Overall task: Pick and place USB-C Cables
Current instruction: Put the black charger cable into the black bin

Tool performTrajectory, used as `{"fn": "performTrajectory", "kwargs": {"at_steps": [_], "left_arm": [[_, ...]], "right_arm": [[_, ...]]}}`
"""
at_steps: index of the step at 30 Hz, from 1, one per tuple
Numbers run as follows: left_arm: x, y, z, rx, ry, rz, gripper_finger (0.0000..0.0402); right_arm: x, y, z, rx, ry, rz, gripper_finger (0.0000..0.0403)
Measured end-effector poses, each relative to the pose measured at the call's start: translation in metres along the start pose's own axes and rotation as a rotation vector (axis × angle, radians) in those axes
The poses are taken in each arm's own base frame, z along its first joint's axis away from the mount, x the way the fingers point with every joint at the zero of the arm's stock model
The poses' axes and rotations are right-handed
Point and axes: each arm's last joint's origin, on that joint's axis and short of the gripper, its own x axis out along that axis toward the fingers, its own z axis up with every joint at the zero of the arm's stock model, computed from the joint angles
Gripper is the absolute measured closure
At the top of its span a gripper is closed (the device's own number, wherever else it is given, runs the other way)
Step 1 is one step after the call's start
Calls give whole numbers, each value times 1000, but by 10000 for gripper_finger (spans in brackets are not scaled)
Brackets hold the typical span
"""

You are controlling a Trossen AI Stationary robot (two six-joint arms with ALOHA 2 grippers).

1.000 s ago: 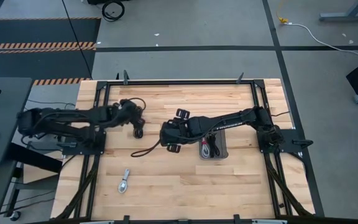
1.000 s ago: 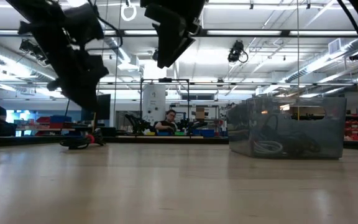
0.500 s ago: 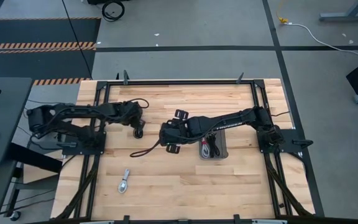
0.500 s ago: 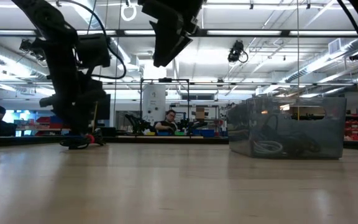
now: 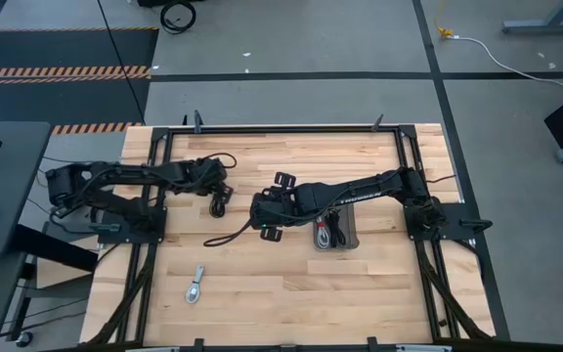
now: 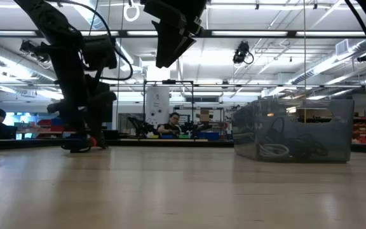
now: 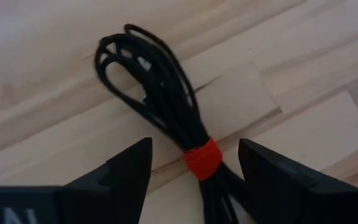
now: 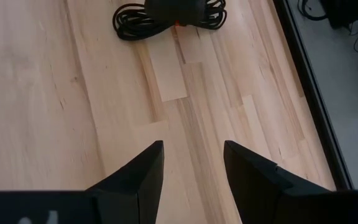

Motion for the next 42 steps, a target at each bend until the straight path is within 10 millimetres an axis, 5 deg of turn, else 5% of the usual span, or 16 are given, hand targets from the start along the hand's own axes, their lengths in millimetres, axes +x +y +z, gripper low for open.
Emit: {"fn": "performTrajectory", "kwargs": {"at_steps": [11, 21, 32, 42], "left_arm": [[27, -7, -2, 110, 33, 27, 190], [28, -11, -1, 301, 36, -32, 336], [22, -30, 6, 589, -106, -234, 339], [4, -61, 12, 842, -266, -366, 337]], "right_arm": [[0, 0, 0, 7, 1, 0, 229], [-1, 1, -1, 9, 7, -1, 229], [-15, 12, -21, -72, 137, -18, 229], [-58, 17, -29, 116, 233, 16, 229]]}}
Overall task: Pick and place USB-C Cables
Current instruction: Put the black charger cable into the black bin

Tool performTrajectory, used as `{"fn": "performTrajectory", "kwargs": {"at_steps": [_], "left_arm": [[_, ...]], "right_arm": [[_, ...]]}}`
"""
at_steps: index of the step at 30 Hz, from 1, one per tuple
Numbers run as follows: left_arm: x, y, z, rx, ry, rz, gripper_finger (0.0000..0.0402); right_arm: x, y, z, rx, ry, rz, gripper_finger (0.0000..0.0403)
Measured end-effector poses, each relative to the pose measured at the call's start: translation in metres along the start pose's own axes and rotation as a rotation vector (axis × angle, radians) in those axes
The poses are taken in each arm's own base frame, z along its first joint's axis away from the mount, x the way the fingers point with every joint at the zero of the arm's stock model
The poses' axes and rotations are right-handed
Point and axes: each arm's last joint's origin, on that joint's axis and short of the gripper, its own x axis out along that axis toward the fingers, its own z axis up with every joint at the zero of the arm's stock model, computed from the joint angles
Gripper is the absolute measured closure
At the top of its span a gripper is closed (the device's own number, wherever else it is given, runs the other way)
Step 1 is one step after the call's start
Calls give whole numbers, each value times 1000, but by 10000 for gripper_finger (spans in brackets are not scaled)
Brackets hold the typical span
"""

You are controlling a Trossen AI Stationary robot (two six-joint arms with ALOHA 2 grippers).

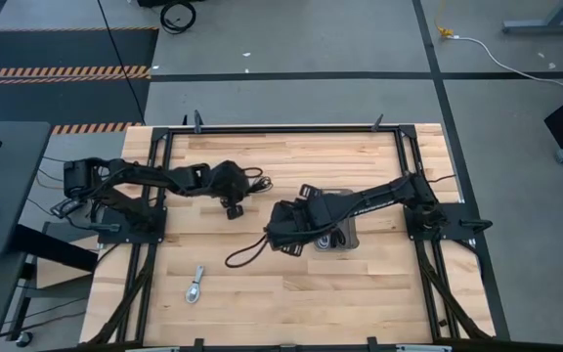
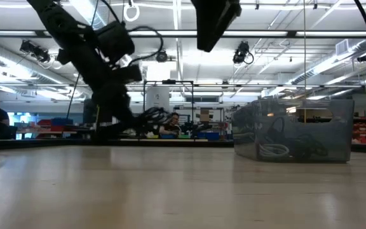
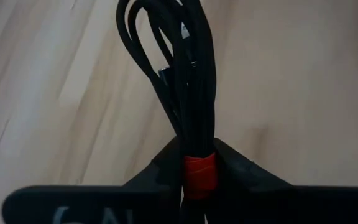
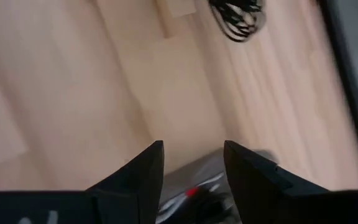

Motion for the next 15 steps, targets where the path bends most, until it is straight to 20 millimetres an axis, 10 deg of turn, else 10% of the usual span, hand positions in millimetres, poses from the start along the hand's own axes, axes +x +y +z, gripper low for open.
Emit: {"fn": "performTrajectory", "kwargs": {"at_steps": [15], "left_arm": [[-24, -60, 58, 533, -239, -34, 334]], "right_arm": [[-64, 2, -30, 269, 266, 322, 229]]}}
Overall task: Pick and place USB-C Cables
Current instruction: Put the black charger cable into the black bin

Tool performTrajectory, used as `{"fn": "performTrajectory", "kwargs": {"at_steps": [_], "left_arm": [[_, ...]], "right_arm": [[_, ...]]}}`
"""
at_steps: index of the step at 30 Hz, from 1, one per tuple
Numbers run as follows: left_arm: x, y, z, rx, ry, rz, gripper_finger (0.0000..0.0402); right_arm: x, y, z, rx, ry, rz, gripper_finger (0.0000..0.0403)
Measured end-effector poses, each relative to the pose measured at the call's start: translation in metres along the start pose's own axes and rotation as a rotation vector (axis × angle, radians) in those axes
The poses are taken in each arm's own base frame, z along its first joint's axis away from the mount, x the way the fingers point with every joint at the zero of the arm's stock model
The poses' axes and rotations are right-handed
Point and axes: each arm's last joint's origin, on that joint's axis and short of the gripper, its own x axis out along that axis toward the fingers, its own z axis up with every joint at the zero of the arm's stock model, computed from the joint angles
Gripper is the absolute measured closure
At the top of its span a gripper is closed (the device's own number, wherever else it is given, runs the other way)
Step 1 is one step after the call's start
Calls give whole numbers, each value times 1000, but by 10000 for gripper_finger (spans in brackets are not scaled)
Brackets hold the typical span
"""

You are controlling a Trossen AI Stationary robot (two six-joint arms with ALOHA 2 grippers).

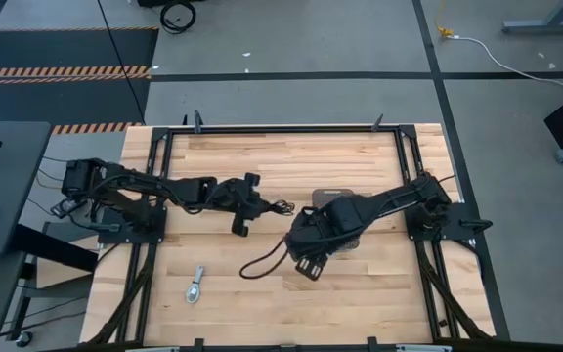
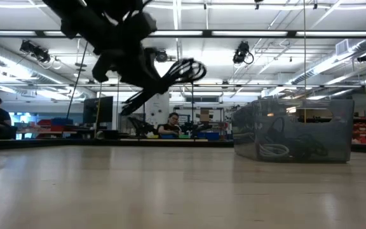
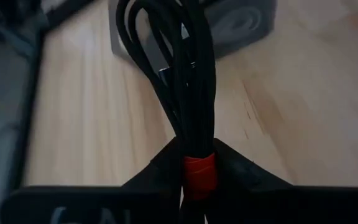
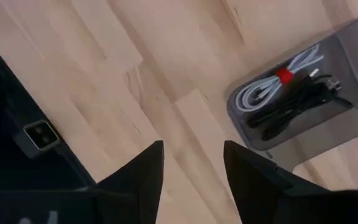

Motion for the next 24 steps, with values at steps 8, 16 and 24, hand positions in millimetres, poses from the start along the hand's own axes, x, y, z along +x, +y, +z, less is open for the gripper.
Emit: {"fn": "performTrajectory", "kwargs": {"at_steps": [8, 16, 24], "left_arm": [[-12, -2, 46, 221, -138, 15, 333], [-14, 5, 67, 442, -201, 74, 335], [10, 9, 67, 769, -240, 169, 335]], "right_arm": [[0, 14, -21, 53, -38, -12, 229], [2, 33, -55, 170, -33, -13, 229], [-1, 51, -89, 255, -37, 30, 229]]}}
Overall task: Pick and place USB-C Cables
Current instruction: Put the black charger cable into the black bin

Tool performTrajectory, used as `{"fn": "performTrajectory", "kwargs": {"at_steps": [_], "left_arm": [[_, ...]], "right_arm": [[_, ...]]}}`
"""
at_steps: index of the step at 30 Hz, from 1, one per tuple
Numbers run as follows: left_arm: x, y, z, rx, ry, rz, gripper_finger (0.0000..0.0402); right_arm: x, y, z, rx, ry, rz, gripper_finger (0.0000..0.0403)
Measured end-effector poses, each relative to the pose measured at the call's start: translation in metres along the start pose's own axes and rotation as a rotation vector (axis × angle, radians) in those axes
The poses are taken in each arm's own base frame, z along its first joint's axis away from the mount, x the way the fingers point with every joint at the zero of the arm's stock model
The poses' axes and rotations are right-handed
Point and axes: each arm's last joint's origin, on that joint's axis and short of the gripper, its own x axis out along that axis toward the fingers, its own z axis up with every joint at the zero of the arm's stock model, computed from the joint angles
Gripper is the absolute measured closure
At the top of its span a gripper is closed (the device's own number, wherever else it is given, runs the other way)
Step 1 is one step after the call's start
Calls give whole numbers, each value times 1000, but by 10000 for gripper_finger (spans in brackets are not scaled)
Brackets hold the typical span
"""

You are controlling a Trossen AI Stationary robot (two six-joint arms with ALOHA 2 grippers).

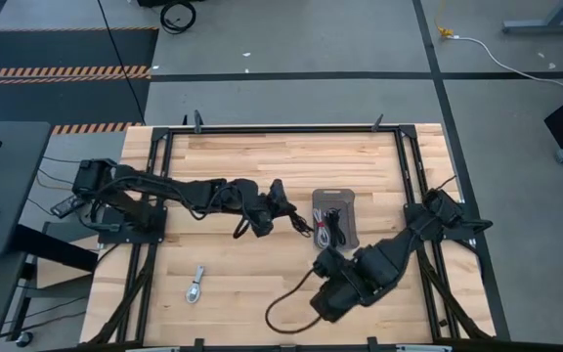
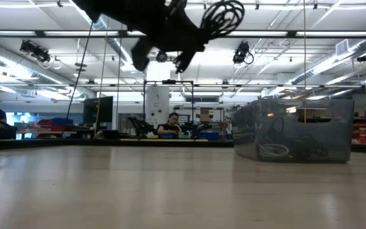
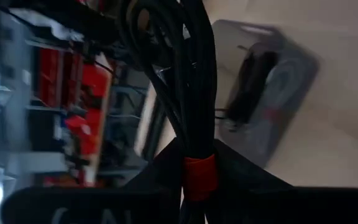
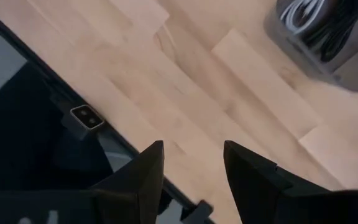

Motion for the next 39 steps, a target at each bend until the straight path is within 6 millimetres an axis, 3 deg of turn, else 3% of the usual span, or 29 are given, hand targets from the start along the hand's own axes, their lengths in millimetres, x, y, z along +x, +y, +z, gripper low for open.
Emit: {"fn": "performTrajectory", "kwargs": {"at_steps": [7, 17, 26, 39], "left_arm": [[26, -9, -3, 79, -64, 82, 332], [51, -24, -2, 136, -150, 30, 334], [83, -5, 4, 211, -172, 82, 334], [123, -8, -15, 207, -155, 23, 334]], "right_arm": [[-2, 3, -14, 60, 4, 23, 229], [-1, 6, -12, 77, -18, 52, 229], [-1, 11, -10, 106, -53, 100, 229], [0, 11, -11, 34, -76, 93, 229]]}}
